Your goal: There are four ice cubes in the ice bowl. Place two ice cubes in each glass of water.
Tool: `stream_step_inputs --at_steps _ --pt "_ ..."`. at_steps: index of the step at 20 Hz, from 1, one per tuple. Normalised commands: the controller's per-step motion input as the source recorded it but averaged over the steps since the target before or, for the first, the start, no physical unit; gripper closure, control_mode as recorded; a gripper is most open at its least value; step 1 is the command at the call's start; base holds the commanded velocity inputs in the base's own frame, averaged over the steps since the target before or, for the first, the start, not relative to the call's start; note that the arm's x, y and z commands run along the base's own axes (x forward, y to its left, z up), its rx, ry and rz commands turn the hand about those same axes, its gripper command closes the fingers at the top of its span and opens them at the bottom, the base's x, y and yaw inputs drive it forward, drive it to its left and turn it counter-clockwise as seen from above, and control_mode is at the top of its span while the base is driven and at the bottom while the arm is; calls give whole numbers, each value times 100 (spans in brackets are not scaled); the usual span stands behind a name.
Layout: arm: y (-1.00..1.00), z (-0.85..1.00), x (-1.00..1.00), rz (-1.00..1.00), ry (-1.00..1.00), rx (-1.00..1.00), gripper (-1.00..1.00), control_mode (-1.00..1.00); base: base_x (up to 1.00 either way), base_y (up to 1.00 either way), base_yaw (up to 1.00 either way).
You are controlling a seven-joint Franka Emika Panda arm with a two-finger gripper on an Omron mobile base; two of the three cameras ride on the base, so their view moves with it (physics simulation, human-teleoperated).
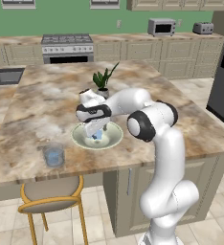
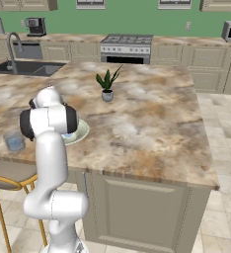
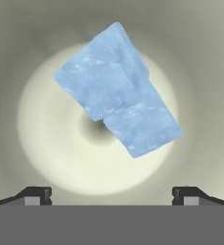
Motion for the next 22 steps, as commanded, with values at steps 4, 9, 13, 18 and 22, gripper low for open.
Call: stream_step_inputs --at_steps 4,9,13,18,22 --pt "-4 -6 0 24 0 0 -100 -100 0 0 0" --pt "-6 -8 0 19 0 1 -100 -100 0 0 0" --pt "0 -2 0 15 -2 1 -100 -100 0 0 0" --pt "0 0 0 8 -1 6 -100 -100 0 0 0" --pt "0 -3 0 2 0 7 -100 -100 0 0 0"
